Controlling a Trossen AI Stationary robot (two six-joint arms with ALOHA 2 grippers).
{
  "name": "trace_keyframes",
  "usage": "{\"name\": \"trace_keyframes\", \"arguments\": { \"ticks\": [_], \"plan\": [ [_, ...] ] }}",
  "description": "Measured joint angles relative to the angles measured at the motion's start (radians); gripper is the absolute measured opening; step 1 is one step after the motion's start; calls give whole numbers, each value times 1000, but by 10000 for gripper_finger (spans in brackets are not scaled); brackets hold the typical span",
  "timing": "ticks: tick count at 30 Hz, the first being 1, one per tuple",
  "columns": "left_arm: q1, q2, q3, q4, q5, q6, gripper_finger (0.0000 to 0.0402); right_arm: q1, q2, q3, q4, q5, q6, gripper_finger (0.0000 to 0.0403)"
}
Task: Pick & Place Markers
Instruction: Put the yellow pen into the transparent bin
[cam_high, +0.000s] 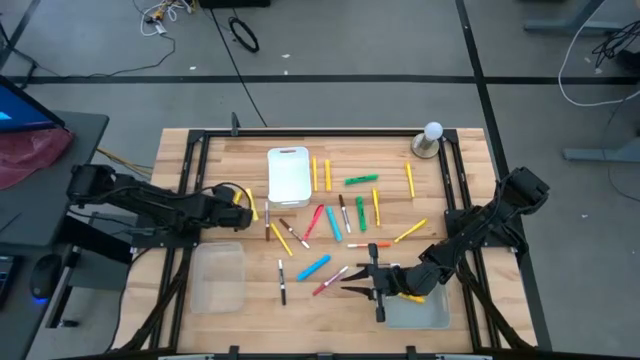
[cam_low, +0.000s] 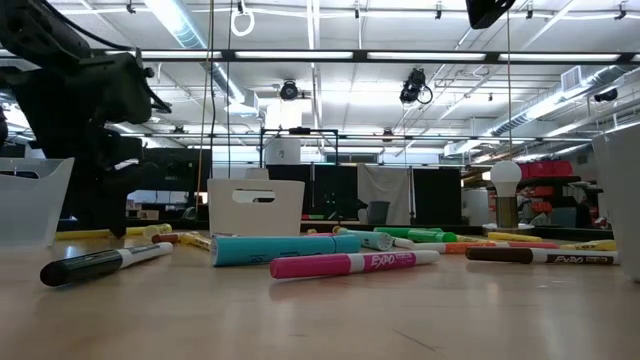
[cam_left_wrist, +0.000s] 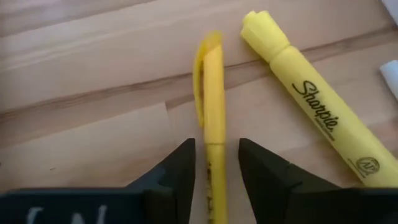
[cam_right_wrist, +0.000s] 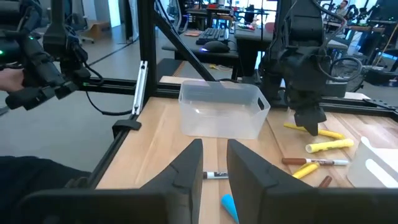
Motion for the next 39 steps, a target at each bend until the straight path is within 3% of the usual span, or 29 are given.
{"name": "trace_keyframes", "arguments": {
  "ticks": [7, 13, 17, 24, 32, 39],
  "plan": [
    [-1, 1, -14, 3, -38, -5, 35, 0, 0, 0, -1, 0, 0, 75],
    [-1, 1, -9, -19, -49, -4, 34, 0, 0, 0, -2, 0, -3, 75],
    [1, -5, 53, -194, -49, 0, 34, 0, 0, 0, -4, 0, -3, 75],
    [-23, -9, 290, -491, -61, 69, 34, -2, 0, 0, -6, 0, -3, 75],
    [-220, -11, 567, -580, -27, 92, 34, -2, 0, 0, -16, -8, 7, 75],
    [-474, 7, 724, -579, 86, -68, 34, 0, 0, 0, -23, -9, 7, 75]
  ]
}}
